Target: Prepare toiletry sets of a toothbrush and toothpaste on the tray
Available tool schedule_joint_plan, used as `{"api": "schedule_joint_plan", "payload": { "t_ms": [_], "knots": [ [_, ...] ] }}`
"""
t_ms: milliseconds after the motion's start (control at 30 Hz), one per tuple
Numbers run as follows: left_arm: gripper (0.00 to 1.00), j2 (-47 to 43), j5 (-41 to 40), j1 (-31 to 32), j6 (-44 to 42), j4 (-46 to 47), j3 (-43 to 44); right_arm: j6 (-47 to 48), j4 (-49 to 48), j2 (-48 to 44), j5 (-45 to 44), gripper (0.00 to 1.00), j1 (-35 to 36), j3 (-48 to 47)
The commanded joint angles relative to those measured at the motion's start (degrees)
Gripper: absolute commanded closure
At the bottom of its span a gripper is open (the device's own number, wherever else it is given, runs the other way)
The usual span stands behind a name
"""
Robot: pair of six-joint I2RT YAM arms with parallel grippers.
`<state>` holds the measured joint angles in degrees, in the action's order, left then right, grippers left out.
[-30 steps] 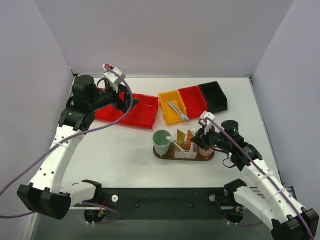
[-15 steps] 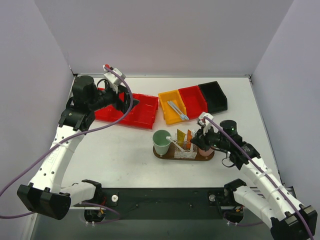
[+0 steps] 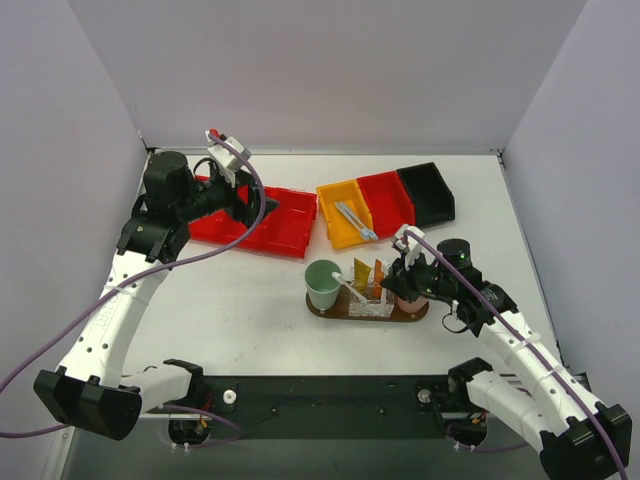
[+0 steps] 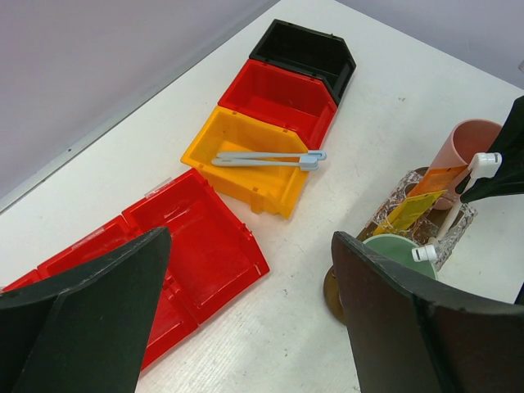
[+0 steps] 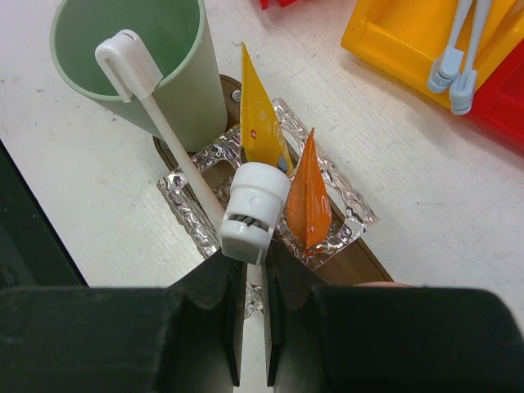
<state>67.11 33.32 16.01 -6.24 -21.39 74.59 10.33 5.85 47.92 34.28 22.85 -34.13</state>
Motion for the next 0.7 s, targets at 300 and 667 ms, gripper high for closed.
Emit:
{"api": "schedule_joint_plan", "payload": {
  "t_ms": [300,667],
  "knots": [
    [0.09,-1.5,1.5,-0.5,0.1,2.1,0.0,0.7,0.0,0.2,1.0,0.91,-0.8,-0.6],
    [0.09,-1.5,1.6,-0.5,0.3,2.1,0.0,0.6,0.2,0.2,1.4,0.86,-1.1,-0.8]
  ]
}}
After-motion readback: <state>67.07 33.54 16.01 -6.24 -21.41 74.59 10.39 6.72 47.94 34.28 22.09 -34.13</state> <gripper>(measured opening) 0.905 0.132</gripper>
